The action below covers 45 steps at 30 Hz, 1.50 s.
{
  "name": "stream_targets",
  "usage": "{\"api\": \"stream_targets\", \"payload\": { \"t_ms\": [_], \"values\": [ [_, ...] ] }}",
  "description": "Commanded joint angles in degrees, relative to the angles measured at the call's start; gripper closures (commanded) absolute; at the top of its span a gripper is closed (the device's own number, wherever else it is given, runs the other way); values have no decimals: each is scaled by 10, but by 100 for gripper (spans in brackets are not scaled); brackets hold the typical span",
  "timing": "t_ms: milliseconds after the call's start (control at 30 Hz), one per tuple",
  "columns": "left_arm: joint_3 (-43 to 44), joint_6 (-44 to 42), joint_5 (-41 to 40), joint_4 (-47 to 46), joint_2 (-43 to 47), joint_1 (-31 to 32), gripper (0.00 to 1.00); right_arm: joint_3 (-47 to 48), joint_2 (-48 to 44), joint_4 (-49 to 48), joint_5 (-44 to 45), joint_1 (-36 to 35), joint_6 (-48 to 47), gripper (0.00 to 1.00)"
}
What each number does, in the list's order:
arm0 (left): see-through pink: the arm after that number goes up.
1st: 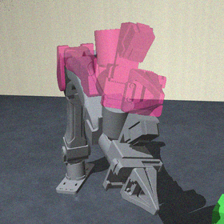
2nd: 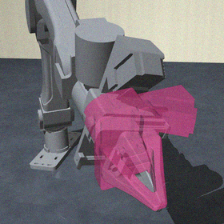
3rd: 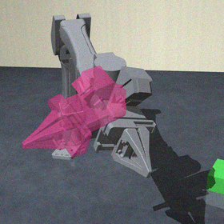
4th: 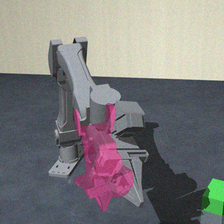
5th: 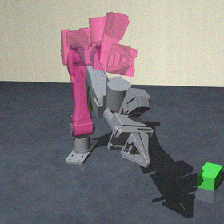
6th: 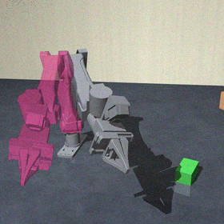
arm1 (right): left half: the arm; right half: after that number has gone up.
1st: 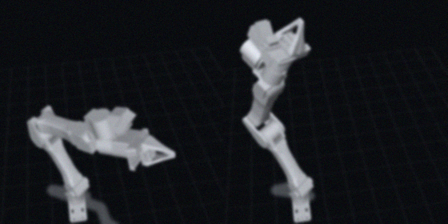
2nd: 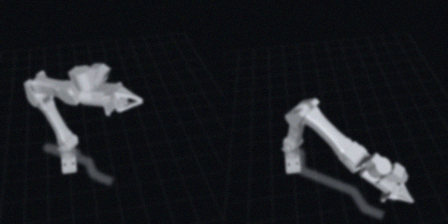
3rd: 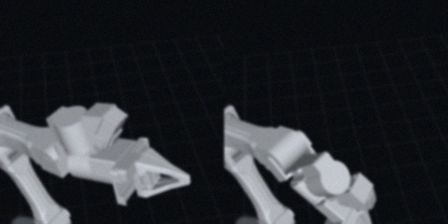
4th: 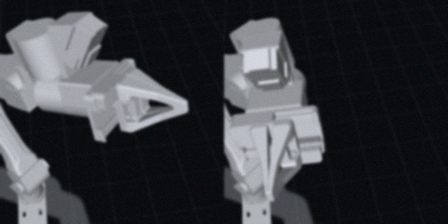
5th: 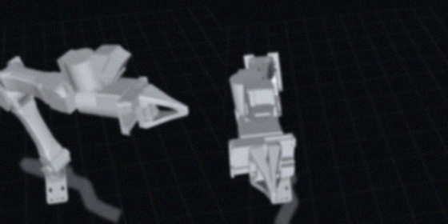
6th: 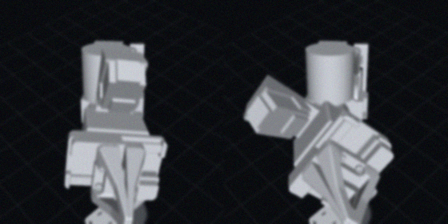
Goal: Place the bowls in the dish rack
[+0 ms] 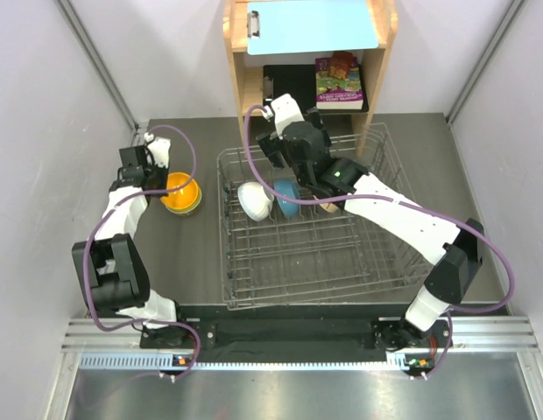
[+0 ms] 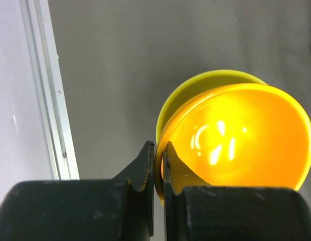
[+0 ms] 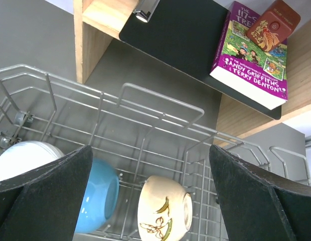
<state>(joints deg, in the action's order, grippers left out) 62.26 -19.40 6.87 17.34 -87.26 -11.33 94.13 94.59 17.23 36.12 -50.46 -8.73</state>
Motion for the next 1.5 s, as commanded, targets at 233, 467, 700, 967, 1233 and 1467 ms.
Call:
{"api": "stream_targets", "payload": {
  "t_ms": [233,467,700,967,1233,1467],
  "values": [
    [24,21,80,17,103,-11,100,19,-3,10,-70,12,48,2],
    [7,-9,300,56,206,-17,100,14,-5,35,-314,76,164,2],
    [5,14,420,64,278,-13,100,-20,0,-11,-645,114,257,3],
    [-2,64,413,22,320,23,100,-32,26,-78,-809,92,328,1],
    [-3,82,402,17,320,63,100,-30,66,-129,-894,70,372,0],
    [-24,80,365,13,330,111,100,-52,89,-219,-962,70,444,0]
  ]
}}
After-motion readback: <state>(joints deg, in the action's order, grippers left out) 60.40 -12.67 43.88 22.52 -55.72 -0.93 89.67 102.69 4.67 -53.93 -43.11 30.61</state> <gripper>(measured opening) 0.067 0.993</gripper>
